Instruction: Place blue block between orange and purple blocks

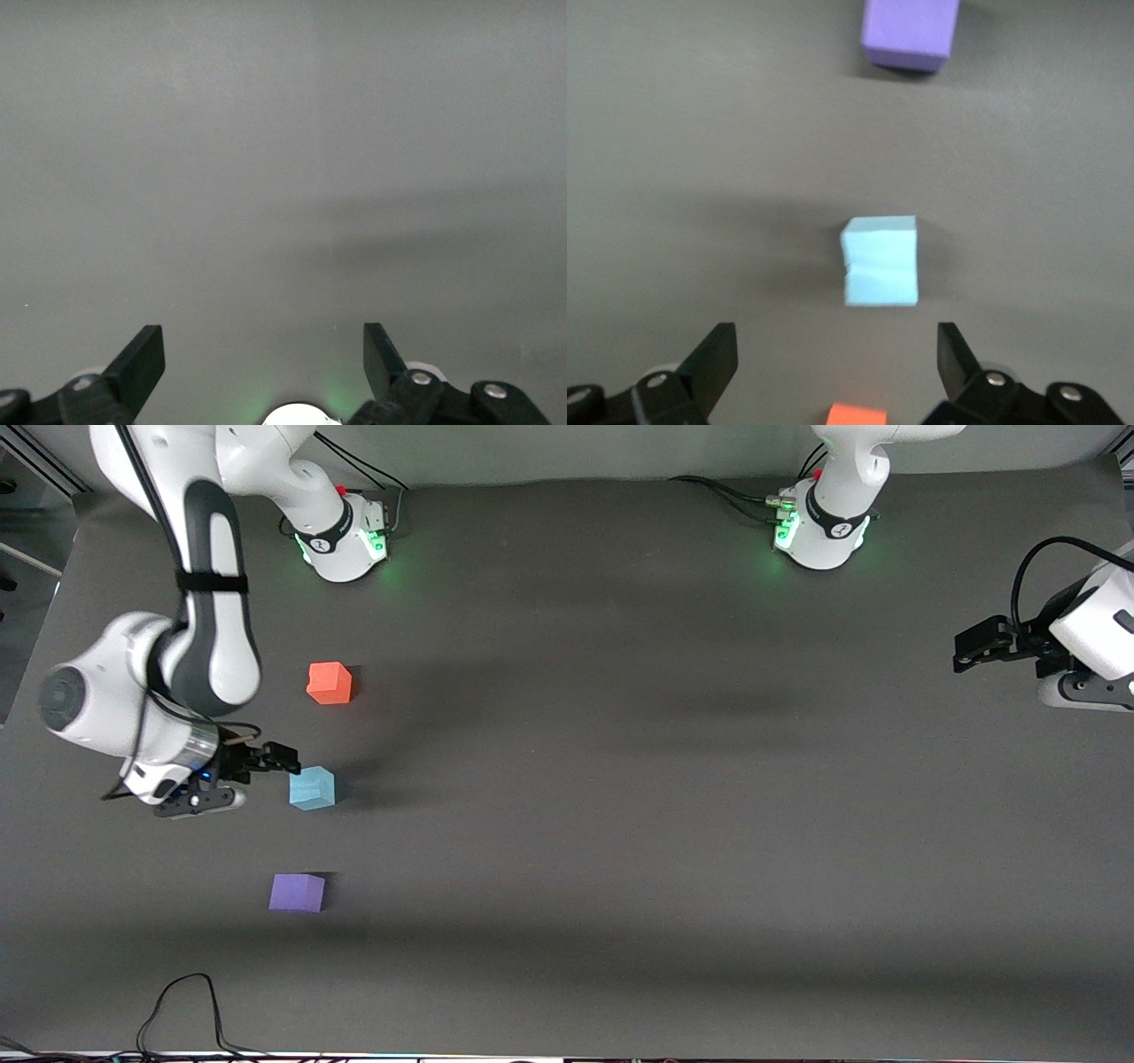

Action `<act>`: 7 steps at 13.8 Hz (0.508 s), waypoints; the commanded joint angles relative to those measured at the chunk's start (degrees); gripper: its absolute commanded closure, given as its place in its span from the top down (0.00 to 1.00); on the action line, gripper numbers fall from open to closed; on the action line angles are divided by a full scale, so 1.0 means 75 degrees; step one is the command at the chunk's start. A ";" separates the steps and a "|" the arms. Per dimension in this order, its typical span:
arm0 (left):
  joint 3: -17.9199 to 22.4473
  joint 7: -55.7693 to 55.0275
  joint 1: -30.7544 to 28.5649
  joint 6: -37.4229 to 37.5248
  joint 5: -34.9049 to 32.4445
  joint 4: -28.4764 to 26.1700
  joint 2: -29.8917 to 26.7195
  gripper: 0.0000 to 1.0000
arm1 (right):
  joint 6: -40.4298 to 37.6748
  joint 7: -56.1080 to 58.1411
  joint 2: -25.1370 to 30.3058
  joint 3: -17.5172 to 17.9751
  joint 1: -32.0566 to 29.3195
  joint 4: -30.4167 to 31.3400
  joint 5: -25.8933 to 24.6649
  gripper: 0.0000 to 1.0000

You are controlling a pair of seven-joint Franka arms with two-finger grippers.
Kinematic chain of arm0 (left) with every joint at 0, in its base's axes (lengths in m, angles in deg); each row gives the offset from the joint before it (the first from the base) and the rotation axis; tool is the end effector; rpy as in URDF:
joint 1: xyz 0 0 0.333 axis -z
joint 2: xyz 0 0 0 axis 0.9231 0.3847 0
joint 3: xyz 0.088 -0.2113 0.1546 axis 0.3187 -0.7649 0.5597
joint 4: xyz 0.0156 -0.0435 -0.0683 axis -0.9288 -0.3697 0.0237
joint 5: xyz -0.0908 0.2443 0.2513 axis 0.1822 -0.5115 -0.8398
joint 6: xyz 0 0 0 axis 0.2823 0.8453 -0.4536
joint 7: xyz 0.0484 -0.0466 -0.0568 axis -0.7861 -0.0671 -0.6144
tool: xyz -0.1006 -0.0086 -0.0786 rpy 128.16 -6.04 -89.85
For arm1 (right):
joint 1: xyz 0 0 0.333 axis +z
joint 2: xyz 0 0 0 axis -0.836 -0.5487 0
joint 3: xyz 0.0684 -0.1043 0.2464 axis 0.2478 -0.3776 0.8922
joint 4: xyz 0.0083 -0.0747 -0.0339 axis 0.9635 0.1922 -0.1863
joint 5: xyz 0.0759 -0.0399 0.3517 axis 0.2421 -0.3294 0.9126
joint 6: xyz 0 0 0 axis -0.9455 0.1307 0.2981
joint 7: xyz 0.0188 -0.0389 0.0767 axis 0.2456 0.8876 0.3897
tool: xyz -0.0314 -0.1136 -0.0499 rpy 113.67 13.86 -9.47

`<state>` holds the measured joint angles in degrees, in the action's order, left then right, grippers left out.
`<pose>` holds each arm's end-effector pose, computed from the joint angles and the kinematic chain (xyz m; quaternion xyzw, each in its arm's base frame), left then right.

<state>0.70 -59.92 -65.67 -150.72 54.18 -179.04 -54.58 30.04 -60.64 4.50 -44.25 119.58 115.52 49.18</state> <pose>0.5153 -0.0238 0.5422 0.9971 -0.0462 -0.0599 0.0003 0.5438 0.0057 0.3372 -0.9959 -0.0598 0.0317 0.0595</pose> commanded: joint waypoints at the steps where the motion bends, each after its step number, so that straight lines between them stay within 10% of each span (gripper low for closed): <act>1: 0.0019 0.0010 0.0018 -0.0058 0.0068 -0.0005 -0.0044 1.00 | -0.1689 -0.0512 0.0085 -0.1464 0.1236 -0.1343 -0.0484 1.00; 7: 0.0019 -0.0002 0.0030 -0.0058 0.0068 -0.0005 -0.0056 1.00 | -0.3967 -0.0583 0.0074 -0.3050 0.2049 -0.3468 -0.0625 1.00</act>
<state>0.70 -59.92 -65.67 -150.87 54.20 -179.03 -54.56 3.30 -64.47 5.11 -65.21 134.79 92.46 45.87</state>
